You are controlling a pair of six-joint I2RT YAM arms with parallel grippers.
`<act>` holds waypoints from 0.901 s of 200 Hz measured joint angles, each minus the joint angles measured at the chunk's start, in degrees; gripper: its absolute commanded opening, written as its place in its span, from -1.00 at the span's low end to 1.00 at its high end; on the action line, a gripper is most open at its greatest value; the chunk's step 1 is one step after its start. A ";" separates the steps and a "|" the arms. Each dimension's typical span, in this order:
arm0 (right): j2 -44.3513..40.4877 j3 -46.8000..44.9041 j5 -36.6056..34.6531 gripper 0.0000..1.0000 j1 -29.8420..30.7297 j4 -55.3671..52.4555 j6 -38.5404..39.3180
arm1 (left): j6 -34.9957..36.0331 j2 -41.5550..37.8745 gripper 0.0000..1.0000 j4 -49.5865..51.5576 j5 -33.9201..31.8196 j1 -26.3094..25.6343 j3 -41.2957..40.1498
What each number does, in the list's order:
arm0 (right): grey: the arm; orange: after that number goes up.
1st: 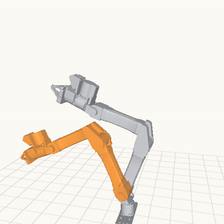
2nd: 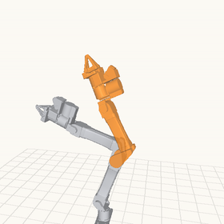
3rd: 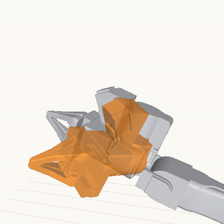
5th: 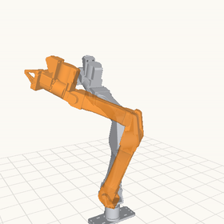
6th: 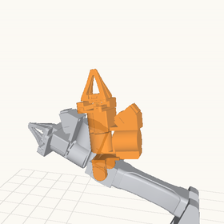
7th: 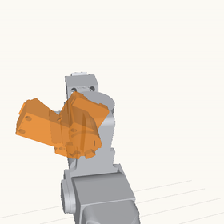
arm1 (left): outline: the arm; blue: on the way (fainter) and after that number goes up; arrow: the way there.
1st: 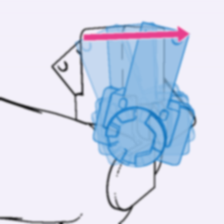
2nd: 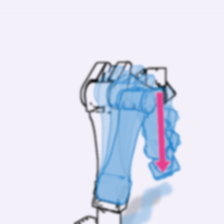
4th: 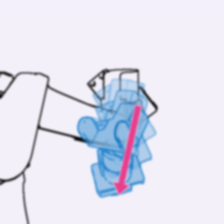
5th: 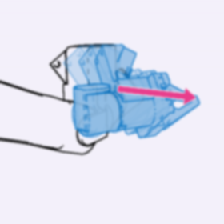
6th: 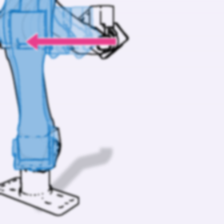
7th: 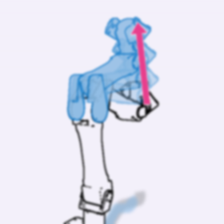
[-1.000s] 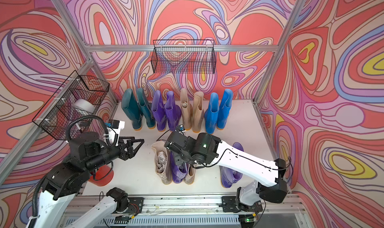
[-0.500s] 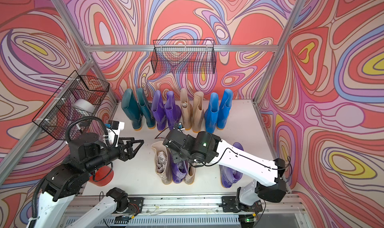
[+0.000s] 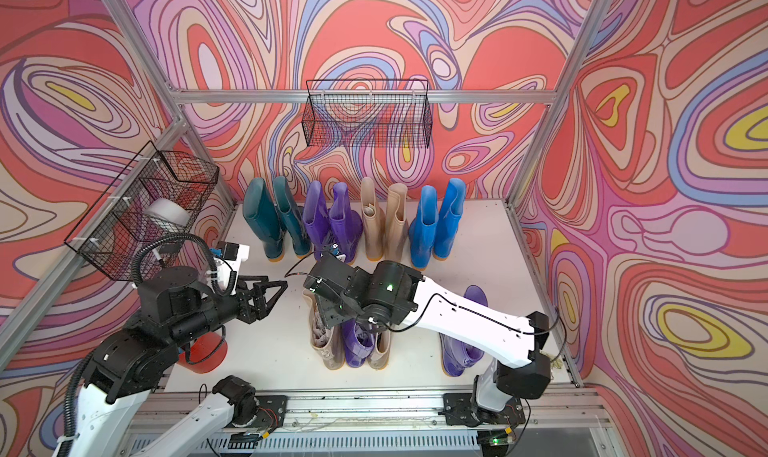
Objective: Match and arrange rain boots in pairs
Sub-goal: Pick up the rain boot at the center of the board.
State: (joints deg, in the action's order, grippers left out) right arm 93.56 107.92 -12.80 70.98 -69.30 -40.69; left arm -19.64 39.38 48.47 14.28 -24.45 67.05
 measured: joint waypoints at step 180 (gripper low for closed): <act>6.10 -0.98 3.50 0.38 1.29 4.00 -1.53 | 1.03 -1.97 0.35 2.01 -1.88 0.00 -0.20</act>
State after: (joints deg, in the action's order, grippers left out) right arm 99.66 106.94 -9.30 72.27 -65.30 -42.22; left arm -18.61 37.41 50.48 12.40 -24.45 66.85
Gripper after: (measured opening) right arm 0.689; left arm 0.676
